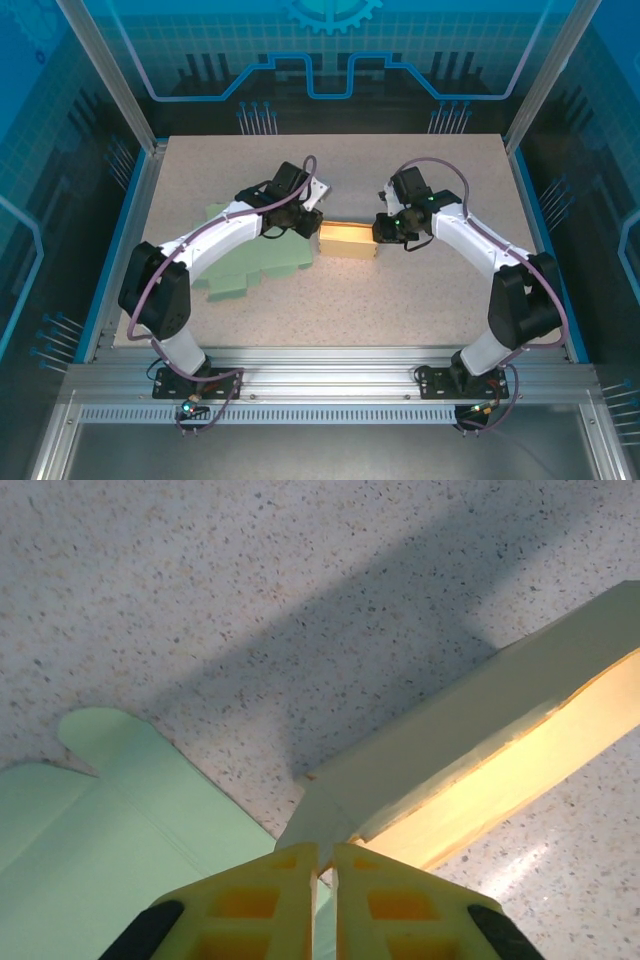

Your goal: Fold the paper box

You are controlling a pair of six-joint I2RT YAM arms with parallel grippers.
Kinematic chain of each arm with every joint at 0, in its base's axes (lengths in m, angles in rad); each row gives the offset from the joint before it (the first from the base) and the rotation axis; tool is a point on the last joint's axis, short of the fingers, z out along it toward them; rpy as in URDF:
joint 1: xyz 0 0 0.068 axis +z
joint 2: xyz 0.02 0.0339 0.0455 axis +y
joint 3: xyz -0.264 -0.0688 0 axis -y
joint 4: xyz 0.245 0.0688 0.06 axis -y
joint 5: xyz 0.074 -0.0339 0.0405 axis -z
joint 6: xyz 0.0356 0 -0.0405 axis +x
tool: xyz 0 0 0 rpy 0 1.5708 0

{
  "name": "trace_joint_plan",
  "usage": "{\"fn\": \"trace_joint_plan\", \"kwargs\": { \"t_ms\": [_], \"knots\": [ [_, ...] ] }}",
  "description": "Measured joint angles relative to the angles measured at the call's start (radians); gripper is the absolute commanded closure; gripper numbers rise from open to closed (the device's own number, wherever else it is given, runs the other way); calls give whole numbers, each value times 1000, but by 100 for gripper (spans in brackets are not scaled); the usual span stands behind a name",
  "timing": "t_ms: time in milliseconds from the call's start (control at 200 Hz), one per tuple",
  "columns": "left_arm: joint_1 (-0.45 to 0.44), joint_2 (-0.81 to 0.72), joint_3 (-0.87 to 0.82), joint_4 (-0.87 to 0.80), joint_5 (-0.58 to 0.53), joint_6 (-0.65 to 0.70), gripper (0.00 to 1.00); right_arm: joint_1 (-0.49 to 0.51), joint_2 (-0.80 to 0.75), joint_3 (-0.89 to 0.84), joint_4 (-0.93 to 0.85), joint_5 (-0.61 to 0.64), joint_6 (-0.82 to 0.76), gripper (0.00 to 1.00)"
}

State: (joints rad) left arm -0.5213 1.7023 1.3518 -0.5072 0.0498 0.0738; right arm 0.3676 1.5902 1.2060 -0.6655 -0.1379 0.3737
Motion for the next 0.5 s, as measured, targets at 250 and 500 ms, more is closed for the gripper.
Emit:
{"fn": "trace_joint_plan", "kwargs": {
  "t_ms": [250, 500],
  "knots": [
    [0, 0, 0, -13, 30, -55, 49, 0, 3, 0, 0, 0, 0, 84],
    [10, -20, 0, -20, 11, 23, 51, 0, 3, 0, 0, 0, -3, 84]
  ]
}}
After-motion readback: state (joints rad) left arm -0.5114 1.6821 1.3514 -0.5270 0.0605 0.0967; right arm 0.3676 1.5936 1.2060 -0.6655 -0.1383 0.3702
